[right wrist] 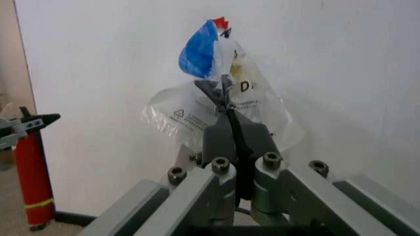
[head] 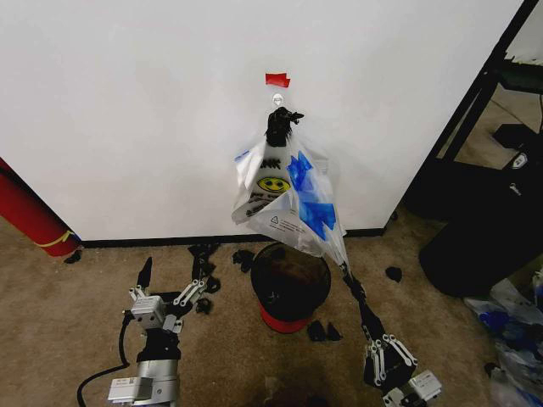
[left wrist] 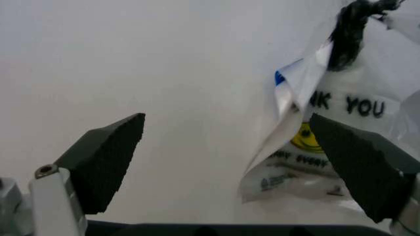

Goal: Pick up the garbage bag from the wall and place it over the trash bin.

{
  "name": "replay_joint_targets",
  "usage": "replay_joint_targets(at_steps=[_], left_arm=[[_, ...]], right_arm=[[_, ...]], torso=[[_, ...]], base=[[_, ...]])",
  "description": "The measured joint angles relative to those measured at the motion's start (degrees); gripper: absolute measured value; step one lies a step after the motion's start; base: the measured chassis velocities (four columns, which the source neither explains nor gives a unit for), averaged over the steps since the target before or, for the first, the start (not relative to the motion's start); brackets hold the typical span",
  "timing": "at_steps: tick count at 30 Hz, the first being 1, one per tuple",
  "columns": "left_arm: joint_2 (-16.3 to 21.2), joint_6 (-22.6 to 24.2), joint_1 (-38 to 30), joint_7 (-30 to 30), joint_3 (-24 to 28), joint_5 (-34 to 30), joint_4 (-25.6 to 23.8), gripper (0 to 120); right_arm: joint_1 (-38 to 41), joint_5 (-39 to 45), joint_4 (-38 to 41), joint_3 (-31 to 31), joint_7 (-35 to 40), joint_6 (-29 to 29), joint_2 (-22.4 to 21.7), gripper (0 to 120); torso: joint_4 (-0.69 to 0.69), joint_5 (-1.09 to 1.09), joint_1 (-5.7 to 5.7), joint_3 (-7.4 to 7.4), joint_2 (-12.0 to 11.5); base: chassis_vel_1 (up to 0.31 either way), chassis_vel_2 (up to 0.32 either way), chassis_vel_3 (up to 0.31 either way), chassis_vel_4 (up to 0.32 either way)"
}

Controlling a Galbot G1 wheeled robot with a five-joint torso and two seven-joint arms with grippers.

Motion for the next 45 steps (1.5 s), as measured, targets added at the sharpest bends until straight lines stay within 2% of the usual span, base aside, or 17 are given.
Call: replay_joint_targets(at_steps=[4,9,10,13,14,17,18,21,23,26,29,32,36,39,41,43,45], left_arm=[[1.6,1.6,-0.3,0.0,1.3,-1.4,-1.8,99],[7.8,8.0,-3.1,-0.1,3.3,-12.1,-7.2,99],[7.8,8.0,-3.1,-0.1,3.3,-12.1,-7.2,99],[13.6,12.6,-7.5,-1.0,3.9,-21.9,-9.6,98],[16.4,14.9,-10.8,-1.6,4.4,-26.9,-10.6,98],[20.7,19.4,-18.1,-2.6,5.7,-36.2,-11.2,97],[20.7,19.4,-18.1,-2.6,5.7,-36.2,-11.2,97],[24.3,23.9,-27.6,-3.4,9.4,-44.1,-10.3,97],[26.2,26.4,-33.5,-3.8,12.9,-46.3,-9.3,96],[28.4,28.1,-36.6,-3.7,14.7,-44.9,-8.5,96],[32.6,30.6,-39.2,-1.5,16.0,-34.8,-7.4,96],[36.2,33.2,-42.8,-0.1,18.1,-28.9,-7.6,96],[37.4,36.7,-48.2,-0.2,22.2,-29.6,-7.8,96],[35.9,39.7,-54.7,-1.3,26.6,-33.1,-6.2,95],[35.5,40.0,-55.6,-1.5,27.2,-33.8,-5.9,95],[32.1,43.5,-64.1,-4.5,33.3,-40.5,-2.6,94],[29.7,46.2,-69.2,-8.1,37.3,-47.7,-1.0,94]], right_arm=[[2.2,0.0,0.5,-0.7,2.2,-2.8,-0.2,0],[9.3,-1.8,0.6,-3.7,7.7,-8.9,-0.6,0],[9.3,-1.8,0.6,-3.7,7.7,-8.9,-0.6,0],[14.5,-2.5,0.5,-6.1,11.6,-13.1,-1.1,0],[16.6,-2.6,0.2,-6.8,12.9,-14.8,-1.2,0],[19.2,-2.5,-0.5,-7.7,15.1,-17.6,-1.0,0],[19.2,-2.5,-0.5,-7.7,15.1,-17.6,-1.0,0],[19.5,-2.7,-1.1,-7.8,15.7,-18.2,-0.6,0],[19.2,-2.9,-1.1,-7.8,15.8,-18.3,-0.4,0],[19.4,-3.2,-1.3,-8.2,15.8,-18.4,-0.4,0],[19.8,-3.8,-1.9,-9.3,15.8,-18.7,-0.3,0],[19.8,-4.9,-2.3,-9.7,15.8,-18.7,0.1,0],[19.7,-5.7,-2.4,-9.8,15.9,-18.7,0.8,0],[19.7,-6.1,-2.4,-9.4,16.2,-18.6,1.0,0],[19.7,-6.1,-2.4,-9.3,16.3,-18.5,1.0,0],[19.5,-6.2,-2.3,-8.5,16.6,-18.5,1.0,0],[19.4,-6.2,-2.1,-7.8,16.8,-18.4,1.0,0]], torso=[[0.01,0.00,0.00,0.00,0.0],[0.00,0.00,0.00,0.00,0.0],[0.00,0.00,0.00,0.00,0.0],[0.01,-0.01,0.00,0.01,0.0],[0.00,0.00,0.00,0.01,0.0],[0.01,-0.01,0.01,0.01,0.0],[0.01,-0.01,0.01,0.01,0.0],[0.01,-0.01,0.01,0.02,0.0],[-0.03,-0.02,0.01,0.01,0.0],[-0.04,-0.01,0.01,0.02,0.0],[0.02,-0.02,0.01,0.01,0.0],[0.02,-0.01,0.01,0.01,0.0],[0.01,0.01,0.01,0.00,0.0],[0.01,0.00,0.00,0.00,0.0],[0.02,0.00,0.00,0.00,0.0],[-0.01,0.01,0.01,0.01,0.0],[-0.01,0.00,0.01,0.01,0.0]], base=[[0.000,0.000,0.000,0.000],[0.000,0.000,0.000,0.000],[0.000,0.000,0.000,0.000],[0.000,0.000,0.000,0.000],[0.000,0.000,0.000,0.000],[0.000,0.000,0.000,0.000],[0.000,0.000,0.000,0.000],[0.000,0.000,0.000,0.000],[0.000,0.000,0.000,0.000],[0.000,0.000,0.000,0.000],[0.000,0.000,0.000,0.000],[0.000,0.000,0.000,0.000],[0.000,0.000,0.000,0.000],[0.000,0.000,0.000,0.000],[0.000,0.000,0.000,0.000],[0.000,0.000,0.000,0.000],[0.000,0.000,0.000,0.000]])
